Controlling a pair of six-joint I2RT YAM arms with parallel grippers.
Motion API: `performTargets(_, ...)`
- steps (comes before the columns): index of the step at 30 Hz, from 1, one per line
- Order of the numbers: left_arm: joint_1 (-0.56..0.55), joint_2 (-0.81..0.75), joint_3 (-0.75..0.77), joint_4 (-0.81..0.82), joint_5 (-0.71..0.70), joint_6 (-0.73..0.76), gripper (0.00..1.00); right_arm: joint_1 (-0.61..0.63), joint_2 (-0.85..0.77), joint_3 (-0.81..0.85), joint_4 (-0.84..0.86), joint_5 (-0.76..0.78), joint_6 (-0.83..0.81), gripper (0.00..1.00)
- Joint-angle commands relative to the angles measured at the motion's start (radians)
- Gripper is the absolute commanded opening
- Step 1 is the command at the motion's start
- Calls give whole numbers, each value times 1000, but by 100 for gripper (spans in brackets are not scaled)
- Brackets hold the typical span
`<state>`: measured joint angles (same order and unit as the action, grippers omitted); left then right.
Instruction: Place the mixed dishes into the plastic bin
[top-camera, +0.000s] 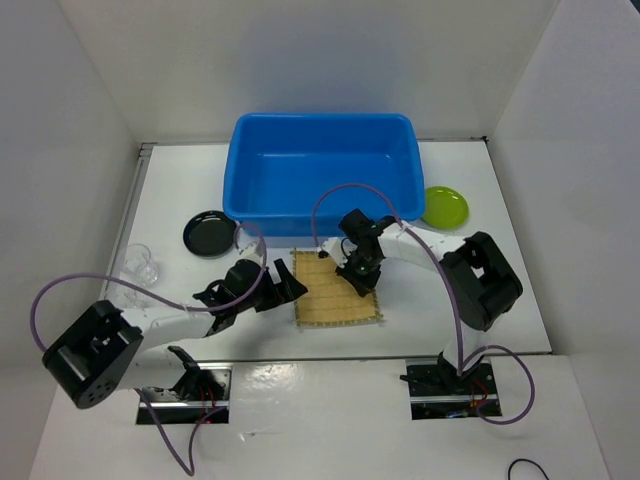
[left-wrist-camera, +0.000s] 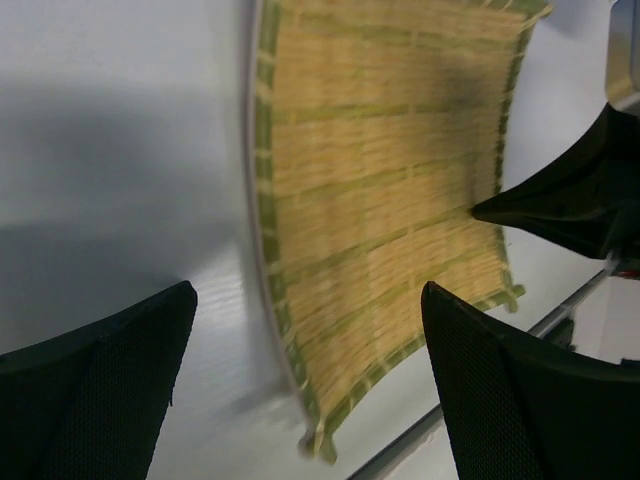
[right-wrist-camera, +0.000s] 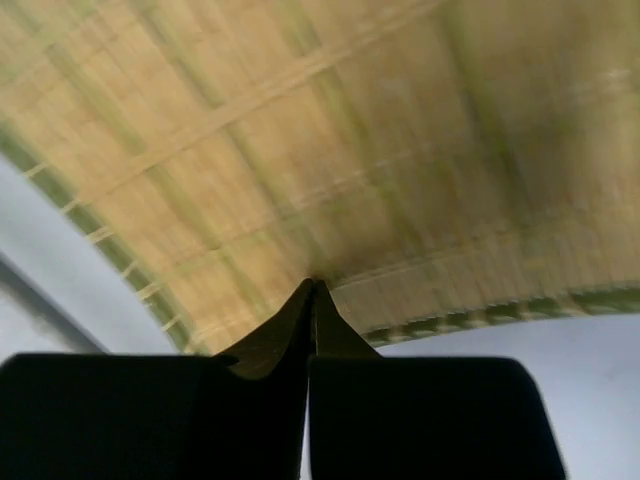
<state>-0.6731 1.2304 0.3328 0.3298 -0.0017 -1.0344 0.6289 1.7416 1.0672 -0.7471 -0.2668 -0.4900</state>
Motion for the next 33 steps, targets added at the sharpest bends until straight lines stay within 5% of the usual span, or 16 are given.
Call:
performTargets(1,-5,105,0,147,12,-38,100,-1,-24,-32,104,149,48,0)
performTargets(13,-25,428,-31,651,163,-85,95,-1,64,-41,114,150,57,0)
performTargets(14,-25,454,-31,679,163,-98,91,-1,64,-41,114,150,57,0)
performTargets(18,-34,466,-31,716,161,-122,43,-1,55,-41,114,150,57,0)
performTargets(19,-34,452,-22,688,161,-122,22,-1,46,-41,114,150,57,0)
performTargets(24,-45,368,-11,595,152,-98,0,-11,27,-41,114,118,48,0)
performTargets(29,-66,197,31,427,178,-87,0,-92,-118,-32,80,61,18,0)
performTargets(33,-103,-23,102,77,169,-87,0,-240,-347,-32,43,-47,-10,0)
